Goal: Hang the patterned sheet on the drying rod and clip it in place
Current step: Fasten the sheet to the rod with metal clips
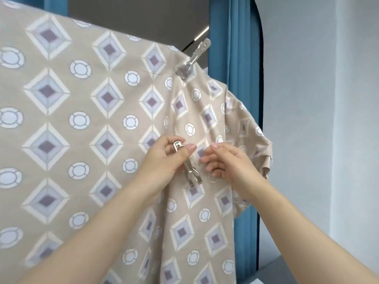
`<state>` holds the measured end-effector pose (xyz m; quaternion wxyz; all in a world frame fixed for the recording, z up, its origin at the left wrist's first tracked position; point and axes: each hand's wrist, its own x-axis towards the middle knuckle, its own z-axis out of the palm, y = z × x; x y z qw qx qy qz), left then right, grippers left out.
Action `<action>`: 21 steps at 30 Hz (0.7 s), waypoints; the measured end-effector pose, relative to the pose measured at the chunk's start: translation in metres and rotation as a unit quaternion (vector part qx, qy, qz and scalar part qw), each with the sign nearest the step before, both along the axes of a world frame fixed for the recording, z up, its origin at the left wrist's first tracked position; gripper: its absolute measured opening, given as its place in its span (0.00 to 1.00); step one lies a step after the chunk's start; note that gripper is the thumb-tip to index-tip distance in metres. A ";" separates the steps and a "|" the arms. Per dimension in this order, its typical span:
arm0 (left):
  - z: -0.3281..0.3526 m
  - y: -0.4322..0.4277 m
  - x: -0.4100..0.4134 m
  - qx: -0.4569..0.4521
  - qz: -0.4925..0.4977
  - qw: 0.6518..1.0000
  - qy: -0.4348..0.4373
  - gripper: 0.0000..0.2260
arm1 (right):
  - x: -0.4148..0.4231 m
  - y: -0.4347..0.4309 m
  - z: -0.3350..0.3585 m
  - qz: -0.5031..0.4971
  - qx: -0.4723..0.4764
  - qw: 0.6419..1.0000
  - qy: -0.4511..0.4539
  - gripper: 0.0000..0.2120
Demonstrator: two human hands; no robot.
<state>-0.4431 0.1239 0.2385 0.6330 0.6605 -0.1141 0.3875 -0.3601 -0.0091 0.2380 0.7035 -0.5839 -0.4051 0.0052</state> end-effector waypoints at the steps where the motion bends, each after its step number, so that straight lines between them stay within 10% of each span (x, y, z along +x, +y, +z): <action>1: -0.018 -0.005 0.006 -0.004 -0.007 1.000 0.021 0.12 | 0.003 -0.009 -0.015 -0.008 -0.010 1.000 0.016 0.09; 13: -0.168 -0.080 0.041 -0.014 -0.063 0.982 0.179 0.10 | 0.069 -0.106 -0.225 -0.256 -0.225 0.909 0.238 0.09; 21: -0.244 -0.113 0.086 -0.021 -0.029 0.945 0.326 0.14 | 0.082 -0.151 -0.308 -0.333 -0.440 0.805 0.218 0.11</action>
